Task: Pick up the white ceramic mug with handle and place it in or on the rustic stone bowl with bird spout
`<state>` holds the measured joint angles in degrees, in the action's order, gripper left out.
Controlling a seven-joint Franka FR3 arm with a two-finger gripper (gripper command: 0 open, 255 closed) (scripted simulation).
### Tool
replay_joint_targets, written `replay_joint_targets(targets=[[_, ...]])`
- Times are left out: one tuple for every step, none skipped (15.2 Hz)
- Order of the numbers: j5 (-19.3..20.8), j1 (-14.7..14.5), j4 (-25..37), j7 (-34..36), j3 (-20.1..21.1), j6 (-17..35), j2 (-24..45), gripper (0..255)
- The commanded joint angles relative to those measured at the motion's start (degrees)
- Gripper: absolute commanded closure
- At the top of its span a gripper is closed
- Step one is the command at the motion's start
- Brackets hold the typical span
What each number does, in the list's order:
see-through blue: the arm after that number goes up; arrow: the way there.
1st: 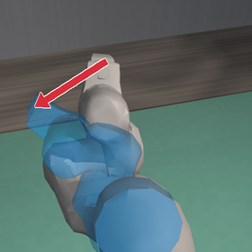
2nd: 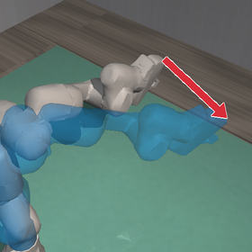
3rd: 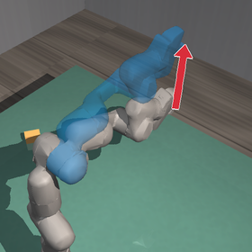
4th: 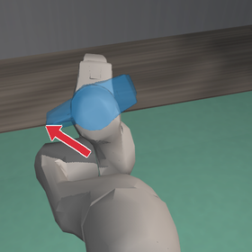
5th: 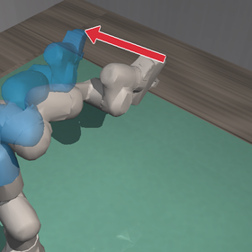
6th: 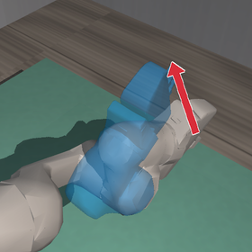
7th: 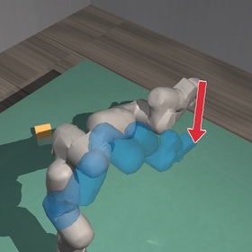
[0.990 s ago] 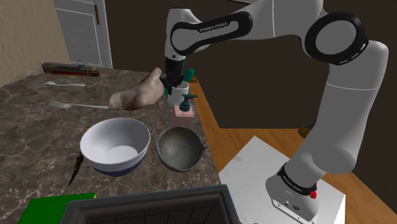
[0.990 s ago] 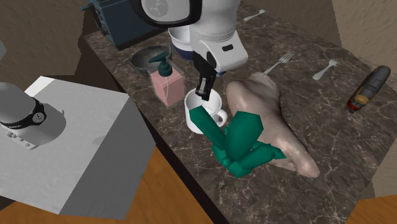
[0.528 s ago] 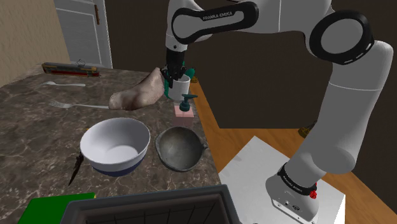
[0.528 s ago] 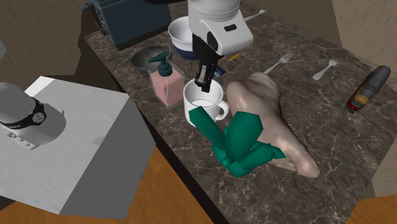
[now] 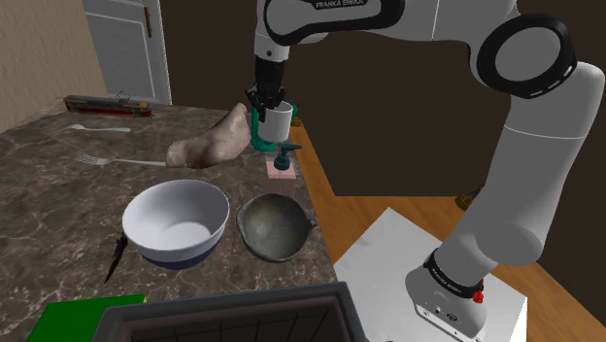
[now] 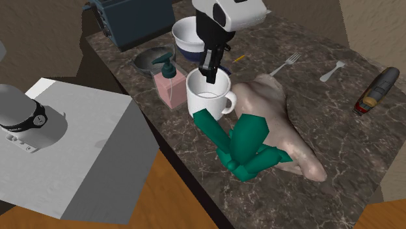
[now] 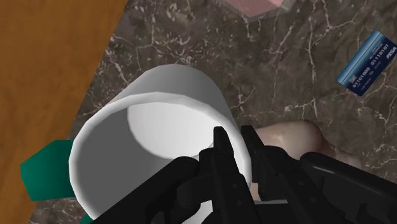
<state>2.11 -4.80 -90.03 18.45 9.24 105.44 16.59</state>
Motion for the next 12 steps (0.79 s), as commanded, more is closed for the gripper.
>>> replay_joint_targets(targets=[[-0.01, -0.05, 1.50, 0.02, 0.03, -1.54, -0.05, 255], [-0.02, -0.06, 2.21, 0.01, 0.04, -2.29, -0.10, 255], [-0.03, -0.08, 2.93, 0.01, 0.05, -3.05, -0.13, 255], [-0.04, -0.09, 3.68, 0.00, 0.06, -3.82, -0.15, 255], [-0.04, -0.11, 4.45, 0.00, 0.07, -4.58, -0.15, 255], [-0.04, -0.13, 5.24, 0.00, 0.07, -5.36, -0.13, 255], [-0.04, -0.15, 6.05, 0.00, 0.08, -6.14, -0.11, 255], [-0.04, -0.18, 6.88, 0.00, 0.09, -6.93, -0.06, 255], [-0.04, -0.18, 7.18, 0.00, 0.09, -7.24, -0.06, 255], [-0.21, -0.65, 5.08, 0.88, 0.45, -6.72, -1.66, 255], [-0.39, -1.13, 3.08, 1.76, 0.82, -6.26, -3.22, 255], [-0.59, -1.61, 1.20, 2.66, 1.21, -5.85, -4.71, 255]])
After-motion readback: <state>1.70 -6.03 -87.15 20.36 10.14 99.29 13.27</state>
